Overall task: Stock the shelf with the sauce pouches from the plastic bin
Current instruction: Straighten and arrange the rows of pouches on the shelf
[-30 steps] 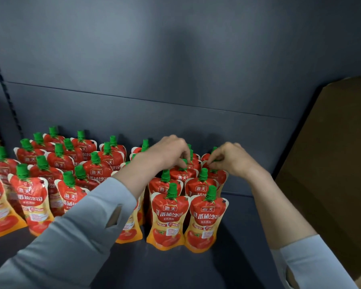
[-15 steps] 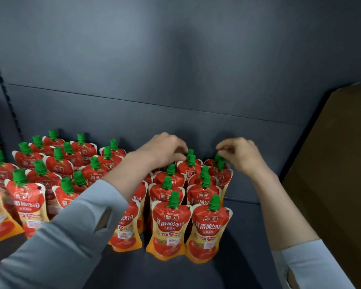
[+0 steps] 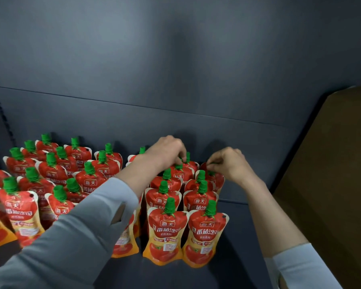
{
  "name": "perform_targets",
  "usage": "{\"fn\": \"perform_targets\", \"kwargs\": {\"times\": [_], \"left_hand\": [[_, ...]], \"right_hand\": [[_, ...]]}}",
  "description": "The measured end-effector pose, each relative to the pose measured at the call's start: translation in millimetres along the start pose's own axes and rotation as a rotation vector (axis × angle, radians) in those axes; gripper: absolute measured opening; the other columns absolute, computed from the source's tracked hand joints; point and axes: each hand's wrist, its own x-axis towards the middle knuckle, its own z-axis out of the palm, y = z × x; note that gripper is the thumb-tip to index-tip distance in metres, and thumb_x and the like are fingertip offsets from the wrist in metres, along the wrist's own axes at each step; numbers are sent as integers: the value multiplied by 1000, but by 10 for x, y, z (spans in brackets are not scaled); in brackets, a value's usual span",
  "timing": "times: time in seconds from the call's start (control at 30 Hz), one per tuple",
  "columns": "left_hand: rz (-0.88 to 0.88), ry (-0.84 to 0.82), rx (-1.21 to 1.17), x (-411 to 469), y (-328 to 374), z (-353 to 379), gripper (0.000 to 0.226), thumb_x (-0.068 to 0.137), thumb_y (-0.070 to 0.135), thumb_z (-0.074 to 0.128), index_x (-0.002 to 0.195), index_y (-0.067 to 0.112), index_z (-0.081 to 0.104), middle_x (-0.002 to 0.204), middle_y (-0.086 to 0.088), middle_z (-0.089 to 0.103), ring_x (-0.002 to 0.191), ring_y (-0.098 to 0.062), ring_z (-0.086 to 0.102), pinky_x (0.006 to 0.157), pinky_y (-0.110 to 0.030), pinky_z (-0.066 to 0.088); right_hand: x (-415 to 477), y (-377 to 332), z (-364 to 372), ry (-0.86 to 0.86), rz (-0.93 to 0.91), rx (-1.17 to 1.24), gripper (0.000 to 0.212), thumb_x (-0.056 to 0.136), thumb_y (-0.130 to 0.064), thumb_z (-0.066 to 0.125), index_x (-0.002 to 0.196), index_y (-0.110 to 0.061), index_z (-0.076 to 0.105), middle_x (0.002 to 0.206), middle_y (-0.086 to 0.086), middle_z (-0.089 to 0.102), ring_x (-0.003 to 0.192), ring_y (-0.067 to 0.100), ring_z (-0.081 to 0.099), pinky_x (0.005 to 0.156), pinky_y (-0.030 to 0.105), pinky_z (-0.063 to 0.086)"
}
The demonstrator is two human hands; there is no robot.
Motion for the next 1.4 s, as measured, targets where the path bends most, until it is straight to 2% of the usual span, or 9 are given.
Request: {"fn": "perform_targets", "kwargs": {"times": [0.1, 0.3, 0.37, 0.47, 0.57, 0.83, 1.07, 1.2, 1.4], "left_hand": [[-11, -16, 19, -62, -112, -58, 23, 81, 17, 75, 104, 20, 75, 109, -1, 71, 102, -19, 64, 81, -21, 41], [-10, -14, -7, -123, -224, -63, 21, 82, 21, 75, 103, 20, 75, 107, 3, 71, 100, -16, 64, 83, -22, 43], [1, -14, -28, -88, -217, -73, 22, 83, 28, 73, 105, 22, 75, 108, 5, 71, 103, -14, 64, 88, -23, 45], [-3, 49, -23, 55, -177, -64, 28, 89, 31, 67, 115, 23, 69, 117, 2, 69, 112, -20, 60, 94, -28, 42], [-16, 35, -46, 222, -101, -18, 35, 90, 25, 66, 124, 23, 64, 119, -2, 68, 114, -23, 59, 94, -27, 41], [-30, -25, -52, 397, -66, 117, 23, 81, 20, 75, 104, 19, 73, 111, -6, 70, 107, -25, 62, 84, -22, 42], [-87, -26, 14, 335, -341, 40, 24, 79, 17, 76, 103, 19, 74, 111, -6, 70, 103, -25, 64, 86, -27, 47], [-85, -21, 26, 312, -384, 46, 23, 81, 18, 75, 104, 18, 74, 111, -5, 69, 103, -25, 63, 82, -26, 44], [-83, -19, 53, 163, -322, -38, 44, 87, 21, 69, 129, 20, 59, 124, -6, 65, 115, -26, 58, 96, -33, 45]], "right_hand": [[43, -101, 66, -14, -41, 23, 5, 82, -23, 78, 83, -28, 79, 84, -7, 73, 97, 16, 66, 92, 33, 52], [111, -191, 111, -67, -98, 39, 4, 84, -31, 77, 87, -30, 79, 91, -11, 75, 98, 13, 65, 94, 35, 51], [129, -140, 30, 11, -102, 31, 10, 89, -33, 72, 94, -28, 79, 97, -10, 76, 99, 13, 66, 93, 31, 50], [203, 9, -91, 183, 19, -51, 15, 91, -25, 68, 103, -26, 76, 106, -2, 75, 107, 23, 66, 91, 31, 48], [263, 77, -77, 48, 91, -153, 22, 88, -23, 70, 110, -25, 74, 113, 4, 73, 113, 29, 62, 95, 34, 47], [274, -56, 20, 11, 38, -128, 20, 83, -19, 74, 102, -22, 77, 107, 2, 75, 110, 27, 63, 92, 31, 46], [347, -194, 134, 11, 4, -88, 18, 86, -16, 72, 102, -21, 78, 107, 1, 75, 108, 23, 64, 91, 25, 44], [369, -218, 191, 27, -18, -66, 18, 86, -19, 74, 103, -21, 78, 107, 2, 75, 107, 23, 65, 94, 28, 47], [279, -70, 168, 114, -29, 54, 27, 91, -30, 68, 117, -24, 71, 109, 2, 75, 108, 21, 67, 98, 32, 49]]}}
